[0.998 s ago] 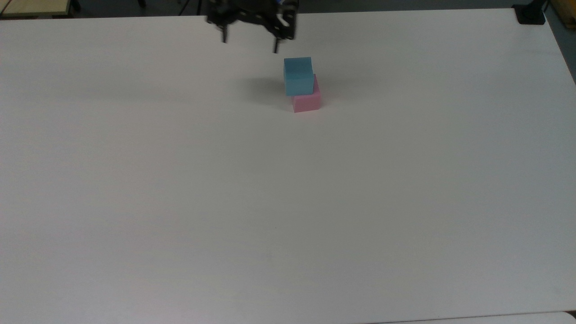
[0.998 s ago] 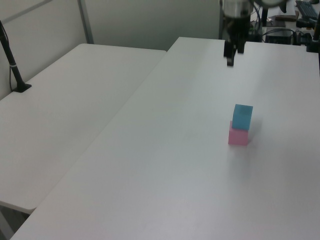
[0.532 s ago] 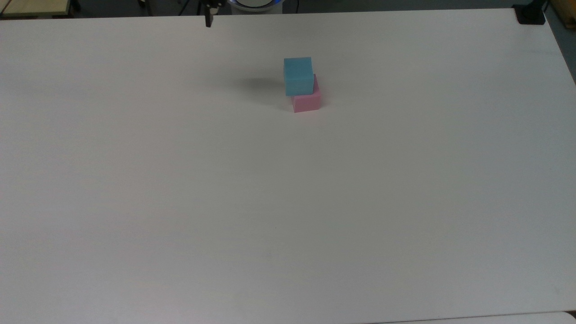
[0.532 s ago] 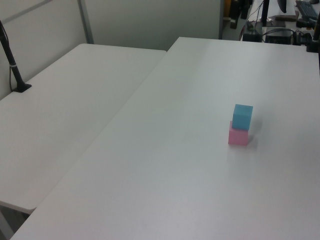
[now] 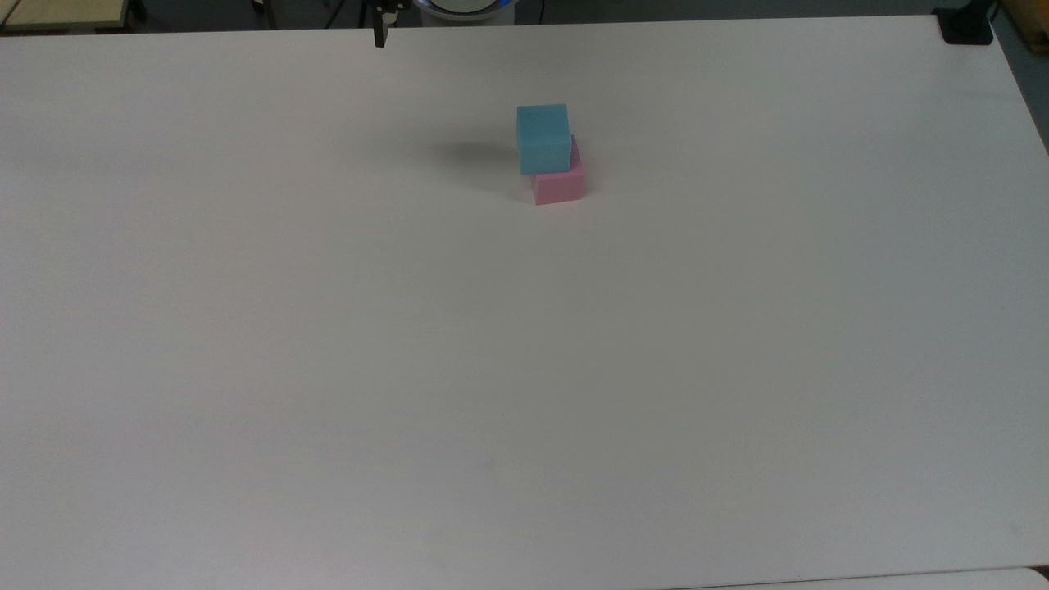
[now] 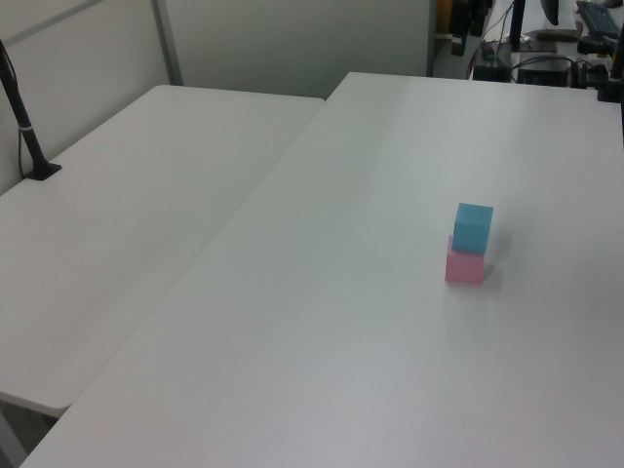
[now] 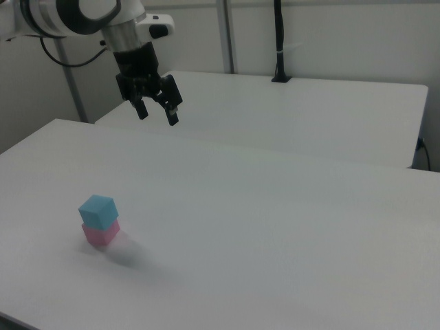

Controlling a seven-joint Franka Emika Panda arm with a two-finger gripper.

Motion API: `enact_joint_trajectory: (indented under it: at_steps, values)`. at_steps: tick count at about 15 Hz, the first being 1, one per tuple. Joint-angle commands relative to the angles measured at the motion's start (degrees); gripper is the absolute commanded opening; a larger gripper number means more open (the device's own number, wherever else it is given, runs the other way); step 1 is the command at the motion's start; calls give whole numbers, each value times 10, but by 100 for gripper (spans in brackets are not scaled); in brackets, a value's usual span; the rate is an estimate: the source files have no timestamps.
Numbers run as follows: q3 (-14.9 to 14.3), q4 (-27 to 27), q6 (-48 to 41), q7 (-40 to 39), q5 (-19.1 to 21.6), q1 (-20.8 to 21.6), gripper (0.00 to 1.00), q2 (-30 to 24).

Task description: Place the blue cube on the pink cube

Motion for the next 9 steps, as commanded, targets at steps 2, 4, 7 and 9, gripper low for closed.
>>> enact_joint_trajectory:
  at_steps: [2, 4, 7, 9]
  values:
    - [-5, 11, -41, -17, 8, 9, 100, 1]
    - [-5, 11, -48, -33, 9, 8, 100, 0]
    - [-7, 12, -44, -32, 22, 4, 100, 0]
    - [-7, 12, -45, -31, 36, 4, 100, 0]
